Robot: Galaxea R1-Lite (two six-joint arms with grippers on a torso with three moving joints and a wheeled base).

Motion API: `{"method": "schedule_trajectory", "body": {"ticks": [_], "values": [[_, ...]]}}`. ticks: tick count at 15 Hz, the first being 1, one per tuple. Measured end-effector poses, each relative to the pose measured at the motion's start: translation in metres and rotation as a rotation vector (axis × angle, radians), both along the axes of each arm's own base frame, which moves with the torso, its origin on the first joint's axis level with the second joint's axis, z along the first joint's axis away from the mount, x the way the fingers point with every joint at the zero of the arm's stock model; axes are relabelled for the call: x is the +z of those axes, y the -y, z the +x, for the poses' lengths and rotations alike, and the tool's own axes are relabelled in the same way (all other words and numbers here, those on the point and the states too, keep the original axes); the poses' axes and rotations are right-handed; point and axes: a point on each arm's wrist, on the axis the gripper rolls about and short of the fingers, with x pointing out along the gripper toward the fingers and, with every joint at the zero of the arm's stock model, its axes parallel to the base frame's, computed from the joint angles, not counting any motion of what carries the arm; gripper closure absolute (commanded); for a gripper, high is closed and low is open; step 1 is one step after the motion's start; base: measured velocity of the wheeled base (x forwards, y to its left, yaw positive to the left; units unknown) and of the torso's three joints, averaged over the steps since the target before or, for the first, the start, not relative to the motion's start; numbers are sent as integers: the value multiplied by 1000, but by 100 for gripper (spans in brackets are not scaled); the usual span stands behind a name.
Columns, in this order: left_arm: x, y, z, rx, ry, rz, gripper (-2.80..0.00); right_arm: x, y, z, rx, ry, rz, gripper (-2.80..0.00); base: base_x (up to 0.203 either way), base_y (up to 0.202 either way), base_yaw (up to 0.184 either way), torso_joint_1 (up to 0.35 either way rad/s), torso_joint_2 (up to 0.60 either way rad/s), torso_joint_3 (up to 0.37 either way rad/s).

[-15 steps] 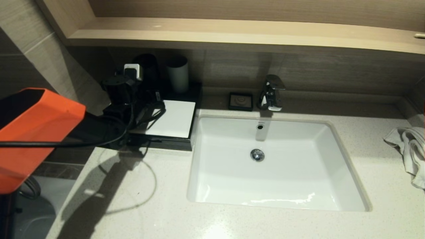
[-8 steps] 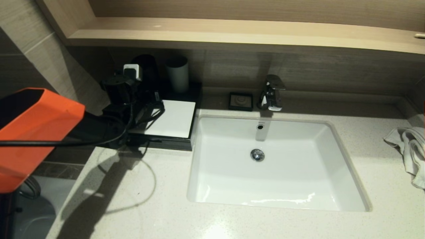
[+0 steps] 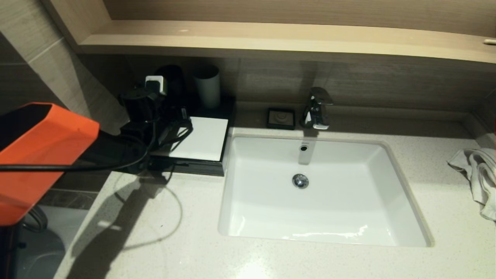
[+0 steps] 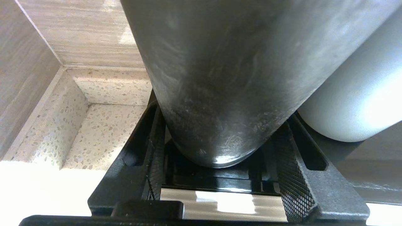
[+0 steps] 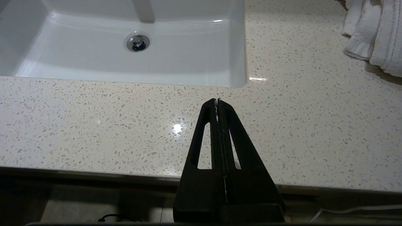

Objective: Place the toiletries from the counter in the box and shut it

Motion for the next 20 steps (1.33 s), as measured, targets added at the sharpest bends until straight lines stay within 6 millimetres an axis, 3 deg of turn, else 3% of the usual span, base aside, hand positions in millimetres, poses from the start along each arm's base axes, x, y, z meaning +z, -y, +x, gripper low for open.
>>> {"method": "schedule_trajectory", "body": {"ticks": [6,7,20], "values": [[3,0,0,-1,2,-2,0,0,0,0,0,0,0,0,0,0,0,0,0,0],[3,0,0,0,2,-2,-280,0,0,0,0,0,0,0,0,0,0,0,0,0],[5,0,-2,-3,10,-15,-280,0,0,0,-1,0,0,0,0,0,0,0,0,0]]}}
